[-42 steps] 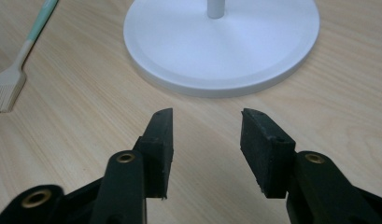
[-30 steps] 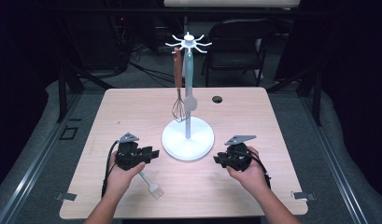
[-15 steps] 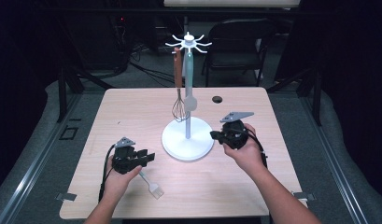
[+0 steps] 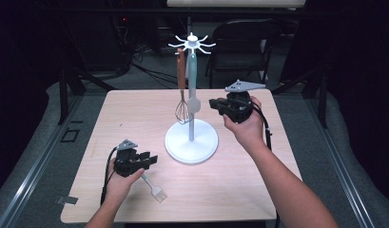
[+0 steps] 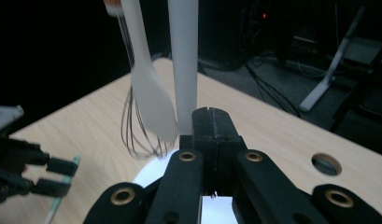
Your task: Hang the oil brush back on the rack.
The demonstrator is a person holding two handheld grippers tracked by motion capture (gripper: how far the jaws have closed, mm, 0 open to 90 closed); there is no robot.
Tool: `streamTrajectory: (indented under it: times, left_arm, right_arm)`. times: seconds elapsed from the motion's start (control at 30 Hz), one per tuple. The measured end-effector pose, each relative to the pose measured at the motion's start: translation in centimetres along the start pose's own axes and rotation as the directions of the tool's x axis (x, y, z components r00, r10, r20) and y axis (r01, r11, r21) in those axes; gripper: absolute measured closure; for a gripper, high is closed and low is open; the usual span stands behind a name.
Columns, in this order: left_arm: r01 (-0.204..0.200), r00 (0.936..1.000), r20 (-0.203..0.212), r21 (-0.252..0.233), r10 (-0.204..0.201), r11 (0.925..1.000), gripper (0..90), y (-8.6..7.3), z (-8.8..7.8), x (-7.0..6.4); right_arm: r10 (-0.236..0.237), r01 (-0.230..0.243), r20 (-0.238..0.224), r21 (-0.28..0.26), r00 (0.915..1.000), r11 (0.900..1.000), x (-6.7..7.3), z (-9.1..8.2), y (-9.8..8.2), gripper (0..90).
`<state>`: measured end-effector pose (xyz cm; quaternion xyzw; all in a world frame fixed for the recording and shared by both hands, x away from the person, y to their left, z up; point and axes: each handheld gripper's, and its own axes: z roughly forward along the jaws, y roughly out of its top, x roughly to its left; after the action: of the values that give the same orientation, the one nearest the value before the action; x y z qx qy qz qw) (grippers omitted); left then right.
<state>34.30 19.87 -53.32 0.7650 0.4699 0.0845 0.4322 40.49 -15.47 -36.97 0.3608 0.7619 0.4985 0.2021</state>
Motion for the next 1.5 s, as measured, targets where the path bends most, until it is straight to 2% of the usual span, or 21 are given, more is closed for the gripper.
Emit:
streamTrajectory:
  times: [0.17, 0.4, 0.63, 0.7, 0.77, 0.83, 0.93, 1.07, 1.17, 1.37, 1.5]
  left_arm:
    - [0.009, 0.9999, 0.005, 0.001, -0.009, 1.0000, 56.3, 0.0, 0.0, 0.1]
    - [0.015, 0.9999, 0.007, -0.004, -0.015, 0.9999, 56.4, 0.0, 0.0, 0.2]
    - [0.019, 0.9998, 0.011, -0.005, -0.019, 0.9998, 56.4, 0.0, 0.0, 0.3]
    - [0.019, 0.9998, 0.011, -0.004, -0.019, 0.9998, 56.4, 0.0, 0.0, 0.3]
    - [0.020, 0.9997, 0.012, -0.005, -0.020, 0.9998, 56.4, 0.0, 0.0, 0.3]
    - [0.020, 0.9997, 0.012, -0.004, -0.020, 0.9998, 56.4, 0.0, 0.1, 0.3]
    - [0.019, 0.9997, 0.013, -0.004, -0.019, 0.9998, 56.4, 0.0, 0.1, 0.3]
    - [0.022, 0.9997, 0.015, -0.004, -0.022, 0.9998, 56.4, 0.0, 0.0, 0.3]
    - [0.022, 0.9997, 0.014, 0.000, -0.022, 0.9998, 56.4, 0.0, 0.0, 0.4]
    - [0.024, 0.9996, 0.015, -0.003, -0.024, 0.9997, 56.4, 0.0, 0.1, 0.3]
    - [0.025, 0.9996, 0.016, -0.004, -0.025, 0.9997, 56.4, 0.0, 0.1, 0.3]
  right_arm:
    - [-0.005, 0.005, -0.004, -0.067, 1.0000, 0.998, 0.3, -0.6, 2.1, 90.0]
    - [-0.029, 0.032, 0.024, -0.143, 0.9993, 0.989, 0.6, -1.4, 5.2, 90.0]
    - [-0.018, 0.028, 0.049, -0.228, 0.9986, 0.973, 0.1, -2.6, 7.6, 90.0]
    - [-0.018, 0.030, 0.052, -0.235, 0.9985, 0.972, 0.1, -2.7, 7.8, 90.0]
    - [-0.017, 0.032, 0.059, -0.267, 0.9981, 0.963, 0.1, -3.3, 8.5, 90.0]
    - [-0.022, 0.037, 0.059, -0.272, 0.9980, 0.962, 0.2, -3.4, 8.7, 90.0]
    - [-0.030, 0.046, 0.056, -0.298, 0.9980, 0.953, 0.6, -3.9, 9.3, 90.0]
    - [-0.035, 0.051, 0.058, -0.300, 0.9977, 0.953, 0.9, -4.0, 9.5, 90.0]
    - [-0.027, 0.043, 0.055, -0.314, 0.9981, 0.948, 1.0, -4.2, 9.6, 90.0]
    - [-0.044, 0.061, 0.061, -0.308, 0.9971, 0.949, 1.3, -4.4, 9.9, 90.0]
    - [-0.048, 0.060, 0.047, -0.309, 0.9977, 0.949, 1.7, -4.4, 10.0, 90.0]
